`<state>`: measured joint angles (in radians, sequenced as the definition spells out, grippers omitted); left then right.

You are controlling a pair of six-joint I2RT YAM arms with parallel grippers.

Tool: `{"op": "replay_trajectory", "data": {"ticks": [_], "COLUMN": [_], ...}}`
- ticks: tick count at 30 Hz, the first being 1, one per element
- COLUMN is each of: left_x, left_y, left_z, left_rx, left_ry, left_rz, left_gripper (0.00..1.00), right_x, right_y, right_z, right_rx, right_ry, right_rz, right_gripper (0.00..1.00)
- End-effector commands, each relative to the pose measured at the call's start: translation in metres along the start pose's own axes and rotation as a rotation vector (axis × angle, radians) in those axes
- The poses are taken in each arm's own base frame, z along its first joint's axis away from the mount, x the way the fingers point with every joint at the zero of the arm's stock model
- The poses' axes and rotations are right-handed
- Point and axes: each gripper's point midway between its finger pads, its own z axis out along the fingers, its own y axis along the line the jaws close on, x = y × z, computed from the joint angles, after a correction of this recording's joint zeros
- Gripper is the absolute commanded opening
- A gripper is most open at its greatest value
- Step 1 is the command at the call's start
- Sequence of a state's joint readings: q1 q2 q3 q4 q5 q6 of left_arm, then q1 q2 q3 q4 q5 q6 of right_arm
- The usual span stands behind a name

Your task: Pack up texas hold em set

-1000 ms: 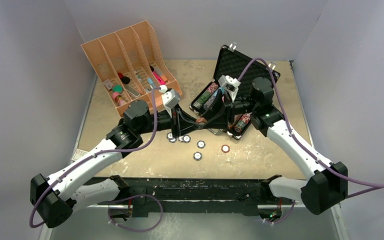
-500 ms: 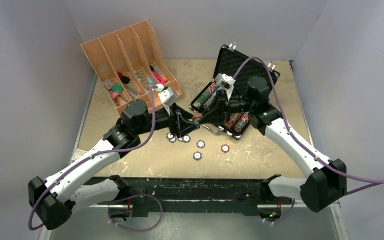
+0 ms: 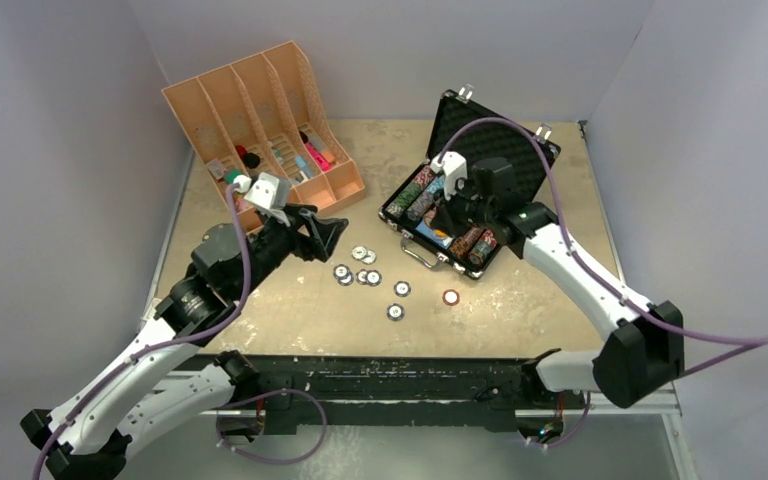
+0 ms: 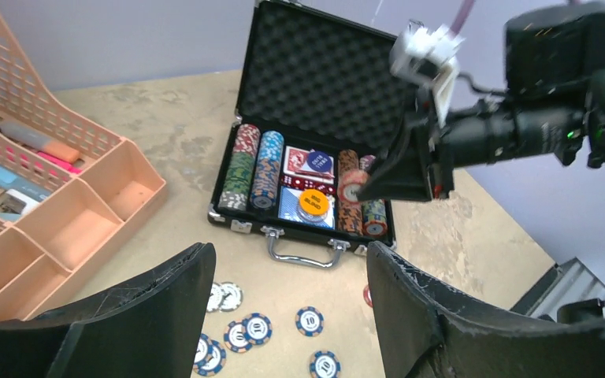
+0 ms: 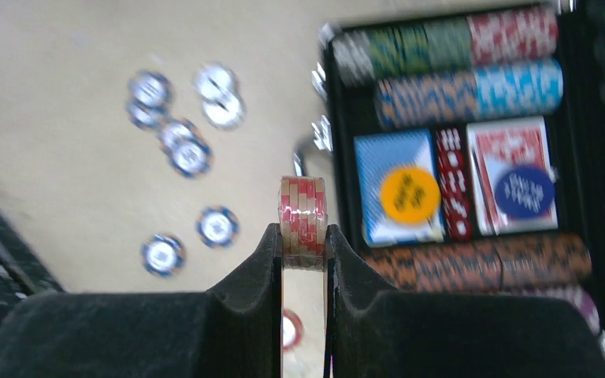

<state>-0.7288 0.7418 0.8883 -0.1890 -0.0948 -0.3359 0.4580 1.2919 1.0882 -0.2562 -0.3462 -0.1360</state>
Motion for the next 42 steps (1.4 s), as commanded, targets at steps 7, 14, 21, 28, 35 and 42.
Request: {"op": "replay_trajectory", "data": {"ticks": [7, 14, 21, 28, 35, 42], "left_x": [-0.007, 0.0, 0.002, 0.005, 0.007, 0.008], "left_y": [0.013, 0.011, 0.012, 0.015, 0.016, 0.016], "left_z": [0.001, 0.007, 0.008, 0.008, 0.01, 0.011], "left_rx": [-0.071, -0.056, -0.061, -0.071, -0.076, -0.073], "left_ry": [-0.042, -0.018, -0.01, -0.002, 0.004, 0.007], "left_rz": [0.019, 0.029, 0.038, 0.045, 0.049, 0.048], "left_gripper": [0.7, 0.7, 0.7, 0.7, 0.7, 0.71], "right_x": [0.083, 0.12, 0.14, 0.155, 0.156, 0.158], "right_y": [-0.044, -0.056, -0.055, -0.058, -0.066, -0.069], "right_z": [-0.029, -0.03, -0.024, -0.02, -0.022, -0.021], "right_rx": [0.236, 0.282, 0.25, 0.263, 0.304, 0.318], "right_ry": [0.362, 0.523, 0.603, 0.663, 0.671, 0.673], "right_rz": [-0.125, -0.131, -0.125, -0.105, -0.108, -0.11], "right_gripper": [0.0, 0.0, 0.0, 0.0, 0.0, 0.07]}}
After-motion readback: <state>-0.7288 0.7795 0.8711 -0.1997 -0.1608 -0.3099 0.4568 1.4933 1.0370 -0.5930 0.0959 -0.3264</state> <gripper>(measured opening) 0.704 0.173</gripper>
